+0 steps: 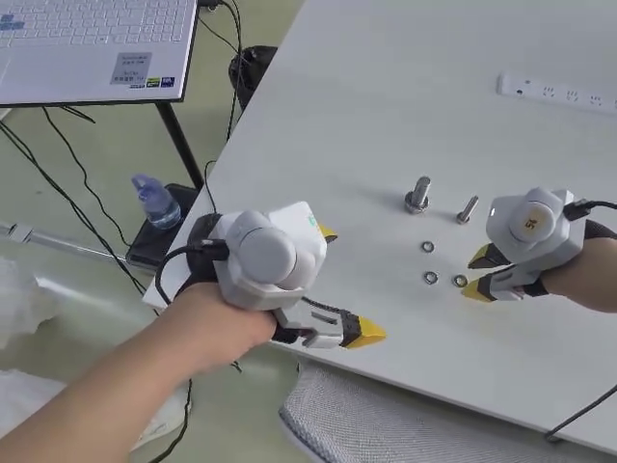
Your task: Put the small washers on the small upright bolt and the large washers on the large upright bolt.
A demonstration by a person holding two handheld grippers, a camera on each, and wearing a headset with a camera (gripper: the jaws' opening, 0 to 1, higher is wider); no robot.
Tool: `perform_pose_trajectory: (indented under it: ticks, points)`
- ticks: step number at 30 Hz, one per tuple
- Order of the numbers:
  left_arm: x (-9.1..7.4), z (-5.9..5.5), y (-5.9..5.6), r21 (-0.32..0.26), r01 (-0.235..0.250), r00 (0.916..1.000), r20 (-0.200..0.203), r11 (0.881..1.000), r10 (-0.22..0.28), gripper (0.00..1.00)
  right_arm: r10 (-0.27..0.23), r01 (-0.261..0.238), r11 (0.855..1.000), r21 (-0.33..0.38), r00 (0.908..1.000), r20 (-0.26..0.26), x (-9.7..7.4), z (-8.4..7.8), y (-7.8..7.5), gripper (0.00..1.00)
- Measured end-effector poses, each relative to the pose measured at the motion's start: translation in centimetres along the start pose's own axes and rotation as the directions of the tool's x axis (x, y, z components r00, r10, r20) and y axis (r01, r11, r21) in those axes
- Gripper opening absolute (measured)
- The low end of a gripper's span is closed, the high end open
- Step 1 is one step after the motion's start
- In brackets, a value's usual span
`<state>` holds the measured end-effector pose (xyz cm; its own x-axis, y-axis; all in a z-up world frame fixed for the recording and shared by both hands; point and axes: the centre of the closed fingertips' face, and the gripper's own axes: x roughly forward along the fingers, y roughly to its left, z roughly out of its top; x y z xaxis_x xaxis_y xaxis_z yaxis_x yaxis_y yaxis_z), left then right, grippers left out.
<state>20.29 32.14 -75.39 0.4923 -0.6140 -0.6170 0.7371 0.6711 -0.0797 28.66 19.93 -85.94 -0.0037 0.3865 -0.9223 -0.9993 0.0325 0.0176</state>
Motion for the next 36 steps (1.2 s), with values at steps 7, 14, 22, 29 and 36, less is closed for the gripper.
perform_pose_trajectory:
  ticks: [7,14,22,29,36]
  points:
    - [0.3,-0.8,-0.1,0.022,0.004,0.9993,-0.038,1.000,-0.003,0.78,-0.021,0.021,1.000,0.001,0.9997,0.009,0.4,-0.1,-0.4,0.25]
    - [0.4,-0.9,0.1,0.025,0.006,0.9988,-0.048,1.000,-0.004,0.78,-0.023,0.023,1.000,0.007,0.9996,0.019,0.8,-0.2,-0.7,0.24]
    - [0.4,-0.9,0.2,0.021,0.007,0.9988,-0.048,1.000,-0.006,0.77,-0.032,0.032,0.999,-0.003,0.9994,0.010,1.0,-0.1,-0.6,0.24]
    - [0.5,-1.0,0.1,0.021,0.010,0.9989,-0.047,1.000,-0.010,0.77,-0.034,0.034,0.999,-0.025,0.9994,-0.008,0.9,-0.3,-0.4,0.19]
    - [0.4,-1.0,0.2,0.023,0.009,0.9988,-0.047,1.000,-0.008,0.77,-0.049,0.050,0.999,0.008,0.9985,-0.021,0.9,-0.1,-0.4,0.19]
